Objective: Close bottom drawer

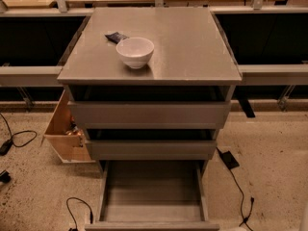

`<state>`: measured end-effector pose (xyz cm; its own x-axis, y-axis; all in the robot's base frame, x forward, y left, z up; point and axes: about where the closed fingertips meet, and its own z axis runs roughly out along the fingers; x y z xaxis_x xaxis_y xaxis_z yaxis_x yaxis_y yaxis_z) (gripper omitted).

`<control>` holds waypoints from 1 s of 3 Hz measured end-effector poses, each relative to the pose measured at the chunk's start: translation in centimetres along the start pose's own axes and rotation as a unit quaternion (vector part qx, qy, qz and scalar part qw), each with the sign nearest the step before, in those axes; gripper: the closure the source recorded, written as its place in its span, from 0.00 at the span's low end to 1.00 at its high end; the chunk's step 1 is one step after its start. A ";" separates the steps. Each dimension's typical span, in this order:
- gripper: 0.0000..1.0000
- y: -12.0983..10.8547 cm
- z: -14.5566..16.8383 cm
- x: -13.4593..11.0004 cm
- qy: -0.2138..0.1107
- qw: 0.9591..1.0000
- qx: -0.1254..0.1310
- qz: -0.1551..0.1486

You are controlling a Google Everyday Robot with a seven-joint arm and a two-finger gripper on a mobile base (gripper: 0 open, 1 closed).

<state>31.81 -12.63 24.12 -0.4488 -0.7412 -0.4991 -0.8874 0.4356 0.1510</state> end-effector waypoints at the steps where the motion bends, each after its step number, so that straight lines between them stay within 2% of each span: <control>1: 1.00 -1.3 1.5 -0.3 -0.023 1.000 0.012 0.000; 2: 1.00 -5.6 3.5 -2.1 -0.021 1.000 0.007 -0.006; 3: 1.00 -6.2 3.5 -2.1 -0.017 1.000 0.006 -0.006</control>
Offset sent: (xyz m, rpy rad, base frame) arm 0.0863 -0.0076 -0.0337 0.0616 -0.0867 -0.0058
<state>38.64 -12.00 21.24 -0.4340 -0.7293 -0.5289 -0.8913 0.4329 0.1345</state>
